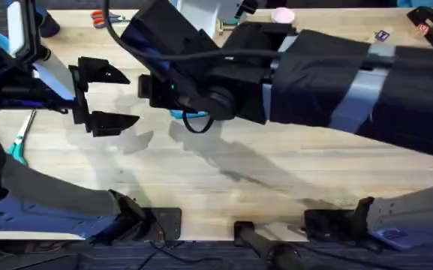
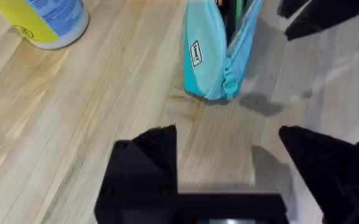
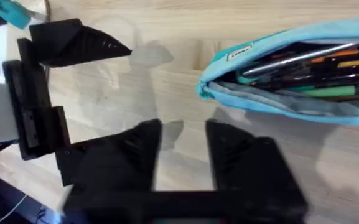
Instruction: Unzip the bag, pick up the pens from the table one at a time and place them inside, then zip the bag closed.
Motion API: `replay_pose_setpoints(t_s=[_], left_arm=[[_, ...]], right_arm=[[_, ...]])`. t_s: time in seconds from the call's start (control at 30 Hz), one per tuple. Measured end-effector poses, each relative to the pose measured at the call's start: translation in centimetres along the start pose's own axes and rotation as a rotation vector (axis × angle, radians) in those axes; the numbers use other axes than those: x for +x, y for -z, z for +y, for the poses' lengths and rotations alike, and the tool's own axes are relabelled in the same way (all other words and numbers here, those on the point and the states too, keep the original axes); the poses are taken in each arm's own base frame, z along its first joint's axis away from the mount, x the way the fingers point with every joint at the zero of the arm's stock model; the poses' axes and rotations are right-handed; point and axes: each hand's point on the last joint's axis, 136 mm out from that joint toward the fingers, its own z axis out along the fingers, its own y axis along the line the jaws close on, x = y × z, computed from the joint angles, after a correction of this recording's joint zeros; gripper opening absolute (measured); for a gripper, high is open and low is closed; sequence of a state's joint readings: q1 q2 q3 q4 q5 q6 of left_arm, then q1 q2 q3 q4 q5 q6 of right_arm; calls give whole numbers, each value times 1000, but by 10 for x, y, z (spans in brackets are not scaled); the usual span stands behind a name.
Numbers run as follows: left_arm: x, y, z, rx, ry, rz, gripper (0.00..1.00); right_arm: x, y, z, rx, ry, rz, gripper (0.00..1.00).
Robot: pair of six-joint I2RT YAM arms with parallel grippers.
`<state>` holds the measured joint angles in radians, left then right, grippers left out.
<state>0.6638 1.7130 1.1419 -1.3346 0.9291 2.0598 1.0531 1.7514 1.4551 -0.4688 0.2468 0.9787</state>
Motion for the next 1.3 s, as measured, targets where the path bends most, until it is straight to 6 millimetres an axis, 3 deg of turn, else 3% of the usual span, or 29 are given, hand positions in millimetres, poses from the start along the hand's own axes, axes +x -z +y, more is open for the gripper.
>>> replay_pose_setpoints(t_s=[0.07,0.1,0.27,0.4,1.3], left_arm=[[0,0,0,0,0,0,994],[0,0,0,0,0,0,993],[0,0,0,0,0,0,993],[0,0,0,0,0,0,993],[0,0,0,0,0,0,995]], right_arm=[[0,0,0,0,5,0,710],[0,0,0,0,7,0,778],[1,0,-2,6,8,4,825],[1,0,-2,6,9,4,986],[1,0,-2,6,4,4,996]])
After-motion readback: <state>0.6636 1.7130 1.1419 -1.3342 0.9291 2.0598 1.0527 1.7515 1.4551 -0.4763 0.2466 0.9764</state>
